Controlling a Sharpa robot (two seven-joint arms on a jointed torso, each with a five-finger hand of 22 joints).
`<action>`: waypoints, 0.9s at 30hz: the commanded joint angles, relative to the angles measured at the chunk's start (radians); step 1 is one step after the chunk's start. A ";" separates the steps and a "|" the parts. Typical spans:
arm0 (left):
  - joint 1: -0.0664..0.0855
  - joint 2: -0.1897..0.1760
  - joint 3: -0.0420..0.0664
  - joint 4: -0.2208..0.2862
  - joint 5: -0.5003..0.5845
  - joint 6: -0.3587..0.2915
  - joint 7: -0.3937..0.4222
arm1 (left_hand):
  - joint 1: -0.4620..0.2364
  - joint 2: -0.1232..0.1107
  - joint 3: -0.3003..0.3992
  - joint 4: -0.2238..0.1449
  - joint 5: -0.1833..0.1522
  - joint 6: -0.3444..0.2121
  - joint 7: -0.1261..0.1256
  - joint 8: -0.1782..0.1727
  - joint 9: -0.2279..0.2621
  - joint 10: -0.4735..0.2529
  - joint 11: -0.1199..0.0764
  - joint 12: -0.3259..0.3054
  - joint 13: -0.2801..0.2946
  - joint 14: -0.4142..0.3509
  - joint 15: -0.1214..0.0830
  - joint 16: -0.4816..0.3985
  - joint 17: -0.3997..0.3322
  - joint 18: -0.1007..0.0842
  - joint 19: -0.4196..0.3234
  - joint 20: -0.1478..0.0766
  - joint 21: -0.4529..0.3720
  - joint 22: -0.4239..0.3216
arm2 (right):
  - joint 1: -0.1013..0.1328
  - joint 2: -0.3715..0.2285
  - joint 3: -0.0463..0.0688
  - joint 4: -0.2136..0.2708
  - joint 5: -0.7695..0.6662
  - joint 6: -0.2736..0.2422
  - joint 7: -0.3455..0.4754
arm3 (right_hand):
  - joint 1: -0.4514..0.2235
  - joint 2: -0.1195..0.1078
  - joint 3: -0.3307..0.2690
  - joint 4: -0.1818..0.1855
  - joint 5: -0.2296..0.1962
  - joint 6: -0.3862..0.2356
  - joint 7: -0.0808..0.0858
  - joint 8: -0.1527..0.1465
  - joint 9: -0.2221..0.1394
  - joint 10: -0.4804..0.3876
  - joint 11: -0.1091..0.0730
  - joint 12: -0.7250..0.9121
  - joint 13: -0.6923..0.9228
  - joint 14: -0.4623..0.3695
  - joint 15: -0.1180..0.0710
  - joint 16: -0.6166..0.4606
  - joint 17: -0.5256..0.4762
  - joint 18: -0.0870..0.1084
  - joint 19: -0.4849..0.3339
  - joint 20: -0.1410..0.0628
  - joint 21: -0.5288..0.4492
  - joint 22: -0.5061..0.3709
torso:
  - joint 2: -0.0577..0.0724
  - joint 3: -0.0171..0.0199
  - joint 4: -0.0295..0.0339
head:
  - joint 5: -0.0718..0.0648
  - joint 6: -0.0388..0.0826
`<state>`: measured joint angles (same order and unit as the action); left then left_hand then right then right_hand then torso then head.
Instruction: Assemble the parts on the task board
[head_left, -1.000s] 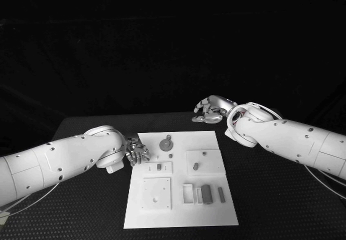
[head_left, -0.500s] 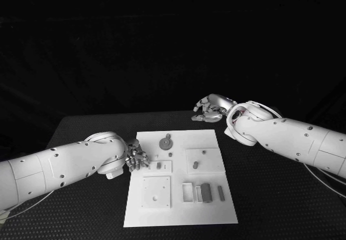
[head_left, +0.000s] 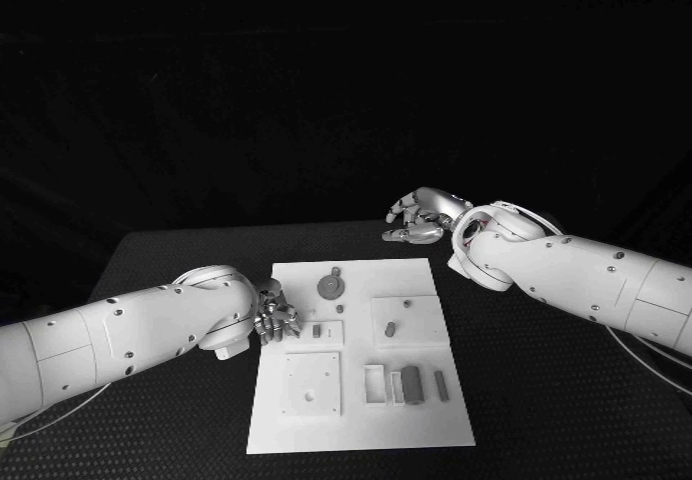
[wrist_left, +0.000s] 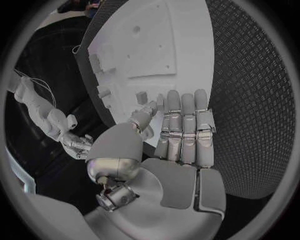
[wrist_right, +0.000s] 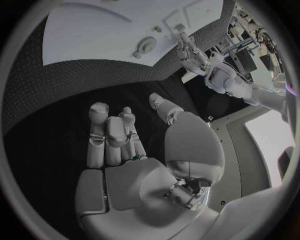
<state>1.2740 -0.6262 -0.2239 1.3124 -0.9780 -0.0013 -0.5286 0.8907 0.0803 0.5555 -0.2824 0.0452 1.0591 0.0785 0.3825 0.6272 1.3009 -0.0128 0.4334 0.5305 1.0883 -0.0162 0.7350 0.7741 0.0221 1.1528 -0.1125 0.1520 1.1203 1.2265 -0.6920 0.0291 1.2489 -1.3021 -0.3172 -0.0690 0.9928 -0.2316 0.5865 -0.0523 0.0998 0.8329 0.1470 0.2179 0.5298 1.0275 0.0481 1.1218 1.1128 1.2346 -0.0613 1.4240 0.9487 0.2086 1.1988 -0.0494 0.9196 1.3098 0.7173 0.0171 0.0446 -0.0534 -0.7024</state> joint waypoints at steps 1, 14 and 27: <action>-0.002 0.004 0.000 -0.001 -0.009 -0.008 0.002 | 0.010 0.004 0.001 0.001 0.003 0.007 -0.002 0.005 0.001 0.007 -0.003 0.006 0.001 0.006 -0.001 0.005 -0.001 0.014 0.008 0.000 0.006 0.002 | 0.000 0.001 0.000 0.001 -0.001 0.011 0.006 | 0.003 -0.002 -0.001 0.006 0.000 -0.012 0.018 -0.005 -0.002 -0.004 0.003 0.007 -0.002 -0.007 0.003 -0.001 0.001 0.053 0.000 -0.009 -0.005 0.015 | 0.000 0.0008 -0.0001 | 0.000 -0.001; -0.002 0.013 -0.001 -0.008 -0.027 0.055 -0.010 | 0.009 0.004 0.000 0.000 0.003 0.008 -0.003 0.006 0.001 0.009 -0.004 0.007 0.002 0.008 -0.002 0.007 -0.002 0.014 0.010 -0.002 0.006 0.004 | 0.000 0.000 0.000 0.001 -0.001 0.013 0.005 | 0.004 -0.002 -0.002 0.007 0.000 -0.012 0.018 -0.005 -0.002 -0.004 0.003 0.008 -0.002 -0.007 0.003 -0.001 0.001 0.053 -0.001 -0.009 -0.005 0.015 | 0.000 0.0012 0.0002 | -0.002 -0.002; -0.002 0.015 -0.001 -0.012 -0.048 0.081 -0.021 | 0.009 0.005 0.000 0.000 0.003 0.007 -0.002 0.005 0.001 0.008 -0.003 0.007 0.002 0.006 -0.002 0.008 -0.003 0.013 0.009 -0.002 0.005 0.005 | 0.000 0.001 0.000 0.000 -0.001 0.015 0.006 | 0.005 -0.002 -0.002 0.008 0.000 -0.012 0.018 -0.005 -0.002 -0.004 0.003 0.008 -0.003 -0.007 0.003 -0.001 0.001 0.053 -0.001 -0.009 -0.005 0.015 | 0.000 0.0010 0.0002 | -0.003 -0.005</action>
<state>1.2744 -0.6121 -0.2232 1.3017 -1.0106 0.0484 -0.5353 0.8936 0.0831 0.5538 -0.2833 0.0454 1.0626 0.0750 0.3862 0.6271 1.3061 -0.0145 0.4373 0.5311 1.0898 -0.0179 0.7393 0.7731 0.0218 1.1564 -0.1160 0.1519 1.1243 1.2265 -0.6915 0.0291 1.2487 -1.3017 -0.3140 -0.0689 0.9928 -0.2316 0.5837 -0.0495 0.0998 0.8309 0.1451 0.2179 0.5290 1.0275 0.0481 1.1259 1.1111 1.2347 -0.0613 1.4240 0.9485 0.2085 1.1988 -0.0534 0.9196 1.3098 0.7170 0.0182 0.0446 -0.0556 -0.7070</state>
